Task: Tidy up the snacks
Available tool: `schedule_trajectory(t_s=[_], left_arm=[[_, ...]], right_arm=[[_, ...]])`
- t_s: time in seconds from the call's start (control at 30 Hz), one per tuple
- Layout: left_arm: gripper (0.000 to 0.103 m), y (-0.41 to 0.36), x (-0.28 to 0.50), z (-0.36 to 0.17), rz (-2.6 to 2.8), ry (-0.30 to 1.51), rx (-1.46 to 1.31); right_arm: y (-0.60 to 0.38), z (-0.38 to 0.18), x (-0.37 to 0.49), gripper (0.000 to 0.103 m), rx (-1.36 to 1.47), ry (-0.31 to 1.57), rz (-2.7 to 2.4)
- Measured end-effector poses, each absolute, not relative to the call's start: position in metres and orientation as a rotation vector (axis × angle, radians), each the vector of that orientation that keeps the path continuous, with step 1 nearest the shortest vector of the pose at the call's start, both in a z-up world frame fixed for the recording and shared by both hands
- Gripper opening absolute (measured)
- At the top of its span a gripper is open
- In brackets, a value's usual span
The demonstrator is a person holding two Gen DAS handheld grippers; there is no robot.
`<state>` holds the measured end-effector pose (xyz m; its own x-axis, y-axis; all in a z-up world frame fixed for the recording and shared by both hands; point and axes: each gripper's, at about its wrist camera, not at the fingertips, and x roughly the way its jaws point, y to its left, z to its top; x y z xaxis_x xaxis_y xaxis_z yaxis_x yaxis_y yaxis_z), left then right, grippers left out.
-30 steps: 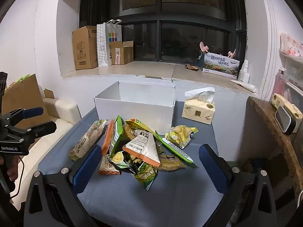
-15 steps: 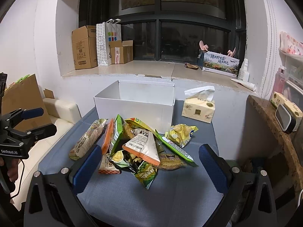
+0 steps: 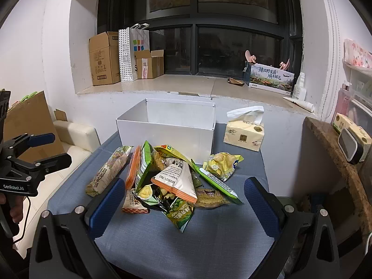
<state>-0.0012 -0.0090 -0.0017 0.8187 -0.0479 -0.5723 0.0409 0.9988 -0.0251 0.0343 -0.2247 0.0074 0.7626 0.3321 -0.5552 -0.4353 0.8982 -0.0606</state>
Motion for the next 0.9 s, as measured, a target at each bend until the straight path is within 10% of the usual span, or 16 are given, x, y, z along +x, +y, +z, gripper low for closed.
schedule_trajectory(t_s=[0.9], left_arm=[[0.103,-0.0076,-0.0009,0.0021,-0.040,0.607,-0.005]], right_arm=[[-0.2250,0.0085,0.0336,0.103,-0.191,0.567,0.421]])
